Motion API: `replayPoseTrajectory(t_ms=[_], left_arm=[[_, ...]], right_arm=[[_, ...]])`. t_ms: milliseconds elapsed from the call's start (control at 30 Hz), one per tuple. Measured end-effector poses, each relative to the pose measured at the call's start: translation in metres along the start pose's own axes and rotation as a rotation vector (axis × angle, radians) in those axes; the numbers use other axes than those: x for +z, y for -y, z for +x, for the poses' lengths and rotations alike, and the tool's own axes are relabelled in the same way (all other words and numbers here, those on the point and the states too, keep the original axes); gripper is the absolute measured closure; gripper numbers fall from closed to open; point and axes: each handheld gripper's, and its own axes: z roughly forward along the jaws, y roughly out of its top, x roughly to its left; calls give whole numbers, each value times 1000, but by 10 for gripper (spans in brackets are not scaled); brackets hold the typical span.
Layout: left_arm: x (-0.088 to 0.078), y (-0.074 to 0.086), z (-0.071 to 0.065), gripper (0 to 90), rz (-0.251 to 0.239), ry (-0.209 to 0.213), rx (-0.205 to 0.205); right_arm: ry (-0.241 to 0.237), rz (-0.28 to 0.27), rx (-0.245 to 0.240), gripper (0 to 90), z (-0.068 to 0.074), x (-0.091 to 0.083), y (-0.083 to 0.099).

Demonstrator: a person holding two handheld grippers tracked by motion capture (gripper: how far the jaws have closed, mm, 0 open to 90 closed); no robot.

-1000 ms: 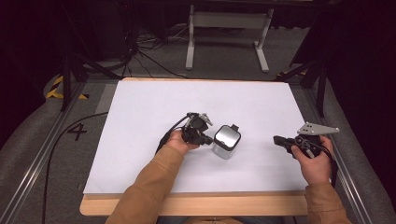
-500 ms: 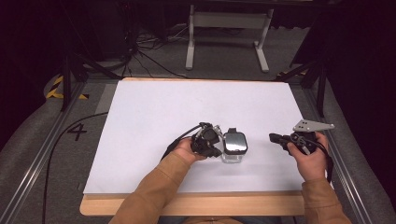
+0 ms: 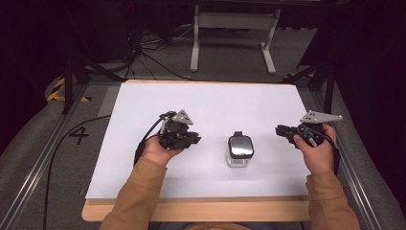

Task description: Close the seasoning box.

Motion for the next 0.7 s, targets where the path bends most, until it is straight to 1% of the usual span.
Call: replayPoseTrajectory(t_ms=[67,100,133,167,233,267,333,367,400,433,467,500,533,567,600,633,667,700], left_arm=[[-8,8,8,762,-6,-31,-29],[-12,12,13,754,0,-54,-50],[-14,16,18,749,6,-73,-68],[-16,19,21,745,14,-89,-76],[-17,28,33,739,5,-120,-116],[-16,32,37,740,0,-130,-138],[-14,41,47,738,-6,-152,-177],[-12,44,51,737,-13,-157,-188],[-10,48,55,737,-13,-158,-214],[-7,53,60,735,-6,-162,-230],[-6,56,63,734,3,-166,-234],[-3,60,67,732,-2,-176,-239],[0,63,69,731,4,-175,-254],[2,65,72,727,3,-181,-258],[6,69,74,720,7,-173,-275],[9,71,76,712,15,-169,-284],[11,72,78,699,27,-166,-285],[12,71,77,688,30,-164,-290]], right_arm=[[27,33,15,763,-5,3,-1],[38,48,21,736,-9,4,-1],[51,69,43,712,-13,6,1],[69,80,55,692,-17,7,3],[94,100,76,662,-25,10,7],[105,119,99,645,-30,12,11],[116,135,122,627,-37,15,17],[124,148,139,615,-42,18,22],[130,159,145,603,-44,20,25],[137,167,153,584,-47,22,29],[151,172,158,553,-51,25,34],[156,175,162,531,-53,27,36],[163,182,169,512,-55,30,39],[172,192,171,497,-57,32,42],[175,194,177,491,-59,34,45],[174,201,192,485,-60,36,48],[172,204,196,476,-61,38,50],[166,203,203,471,-61,38,51]])
